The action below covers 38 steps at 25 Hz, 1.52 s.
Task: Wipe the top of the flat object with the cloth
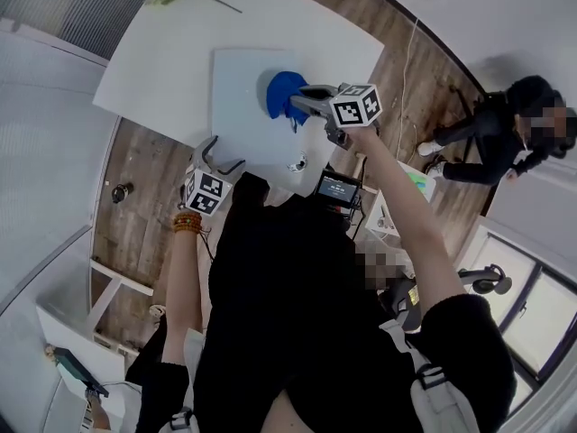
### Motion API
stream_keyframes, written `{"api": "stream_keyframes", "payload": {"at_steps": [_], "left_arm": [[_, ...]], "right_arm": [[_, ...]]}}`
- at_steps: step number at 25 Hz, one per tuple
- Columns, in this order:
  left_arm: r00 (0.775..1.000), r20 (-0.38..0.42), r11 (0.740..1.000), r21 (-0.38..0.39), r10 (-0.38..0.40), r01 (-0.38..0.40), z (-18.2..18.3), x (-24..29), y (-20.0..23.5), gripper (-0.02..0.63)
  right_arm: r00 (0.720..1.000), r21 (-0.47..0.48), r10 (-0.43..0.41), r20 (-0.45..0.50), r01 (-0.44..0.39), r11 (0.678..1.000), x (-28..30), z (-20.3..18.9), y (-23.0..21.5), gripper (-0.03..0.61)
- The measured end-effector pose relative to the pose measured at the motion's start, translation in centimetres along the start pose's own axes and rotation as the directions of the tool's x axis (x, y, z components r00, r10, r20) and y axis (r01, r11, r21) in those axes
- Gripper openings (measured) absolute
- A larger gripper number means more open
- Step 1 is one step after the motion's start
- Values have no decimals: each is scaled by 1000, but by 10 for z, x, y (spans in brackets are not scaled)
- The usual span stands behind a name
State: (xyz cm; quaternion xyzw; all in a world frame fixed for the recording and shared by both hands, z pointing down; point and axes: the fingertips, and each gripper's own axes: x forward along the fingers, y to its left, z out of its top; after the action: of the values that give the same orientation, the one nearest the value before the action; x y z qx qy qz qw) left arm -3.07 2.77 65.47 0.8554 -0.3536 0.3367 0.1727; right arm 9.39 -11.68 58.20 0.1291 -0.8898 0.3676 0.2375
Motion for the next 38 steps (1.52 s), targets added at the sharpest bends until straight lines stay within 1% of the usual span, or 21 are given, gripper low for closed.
{"api": "stream_keyframes", "payload": {"at_steps": [2, 4, 7, 9, 12, 15, 18, 20, 24, 29, 38], "left_arm": [[1000, 2, 1000, 1, -2, 2, 0, 0, -1, 385], [1000, 2, 1000, -1, -1, 1, 0, 0, -1, 385], [1000, -4, 1000, -5, 3, -3, 0, 2, 0, 385], [1000, -7, 1000, -3, -5, 5, 2, 2, 0, 385], [1000, -7, 1000, -3, -9, 9, 3, 1, -2, 385], [1000, -2, 1000, -11, -1, 1, 2, 1, -2, 385], [1000, 4, 1000, -15, 3, -3, 4, -1, -3, 385], [1000, 8, 1000, -16, 2, -2, 4, -1, -3, 385], [1000, 20, 1000, -23, 3, -3, 5, -2, -1, 385], [1000, 22, 1000, -26, 1, 0, 3, -2, -1, 385], [1000, 26, 1000, -28, -2, 3, 2, -1, -1, 385]], "right_arm": [[998, -46, -53, 20, 54, 997, 2, 26, -14, 96], [994, -95, -105, 16, 106, 990, 10, 44, -29, 97], [988, -120, -154, -4, 152, 981, 31, 62, -51, 97], [983, -112, -184, -20, 181, 977, 42, 67, -62, 97], [966, -119, -250, -65, 241, 963, 57, 66, -80, 97], [952, -132, -286, -106, 272, 953, 70, 67, -90, 98], [945, -124, -294, -145, 277, 953, 79, 66, -93, 100], [941, -117, -283, -186, 265, 957, 85, 58, -91, 100], [930, -143, -275, -243, 247, 959, 93, 45, -85, 98], [931, -110, -250, -264, 228, 967, 95, 40, -82, 98], [938, -93, -226, -263, 209, 974, 96, 27, -73, 95]]}}
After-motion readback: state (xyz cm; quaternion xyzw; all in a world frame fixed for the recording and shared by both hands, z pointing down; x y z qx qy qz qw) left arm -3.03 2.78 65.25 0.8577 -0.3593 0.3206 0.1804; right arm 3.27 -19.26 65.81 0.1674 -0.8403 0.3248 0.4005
